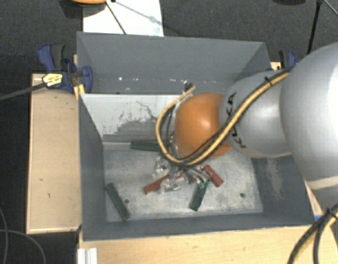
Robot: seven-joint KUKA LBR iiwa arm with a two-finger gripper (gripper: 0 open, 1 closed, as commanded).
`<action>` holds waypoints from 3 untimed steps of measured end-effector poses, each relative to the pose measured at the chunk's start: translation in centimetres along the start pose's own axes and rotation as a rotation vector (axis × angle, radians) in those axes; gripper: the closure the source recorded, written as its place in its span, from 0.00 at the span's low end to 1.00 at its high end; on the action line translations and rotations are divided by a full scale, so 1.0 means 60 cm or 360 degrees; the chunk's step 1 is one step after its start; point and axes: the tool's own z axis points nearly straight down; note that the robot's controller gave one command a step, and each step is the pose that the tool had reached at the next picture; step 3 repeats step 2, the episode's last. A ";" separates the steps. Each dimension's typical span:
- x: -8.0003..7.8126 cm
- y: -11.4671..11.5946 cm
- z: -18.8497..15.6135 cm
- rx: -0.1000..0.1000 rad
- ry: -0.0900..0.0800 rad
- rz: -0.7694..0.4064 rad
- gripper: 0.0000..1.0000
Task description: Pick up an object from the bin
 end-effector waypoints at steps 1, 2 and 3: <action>0.000 0.000 0.000 0.0000 0.0000 0.0001 1.00; 0.066 0.032 -0.276 0.0001 0.0013 0.0003 1.00; 0.066 0.032 -0.276 0.0001 0.0013 0.0003 1.00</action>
Offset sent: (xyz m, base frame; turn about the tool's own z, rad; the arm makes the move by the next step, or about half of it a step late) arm -0.0476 0.0018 0.1625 0.0061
